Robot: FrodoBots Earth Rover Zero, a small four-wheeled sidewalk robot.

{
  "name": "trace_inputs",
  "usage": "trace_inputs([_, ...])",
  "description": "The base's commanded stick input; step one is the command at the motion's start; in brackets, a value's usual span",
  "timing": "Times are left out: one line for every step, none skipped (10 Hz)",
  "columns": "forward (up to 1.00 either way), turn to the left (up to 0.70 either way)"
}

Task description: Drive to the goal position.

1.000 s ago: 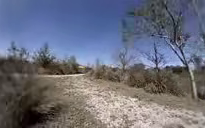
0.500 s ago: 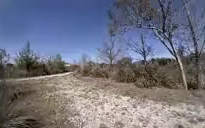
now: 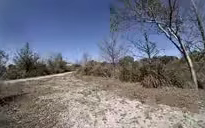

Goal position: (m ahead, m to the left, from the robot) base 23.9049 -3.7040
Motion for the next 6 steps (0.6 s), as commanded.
trace_inputs([0.00,0.70])
trace_inputs([0.00,0.70])
trace_inputs([0.00,0.70])
trace_inputs([0.00,0.70])
trace_inputs([0.00,0.70])
trace_inputs([0.00,0.70])
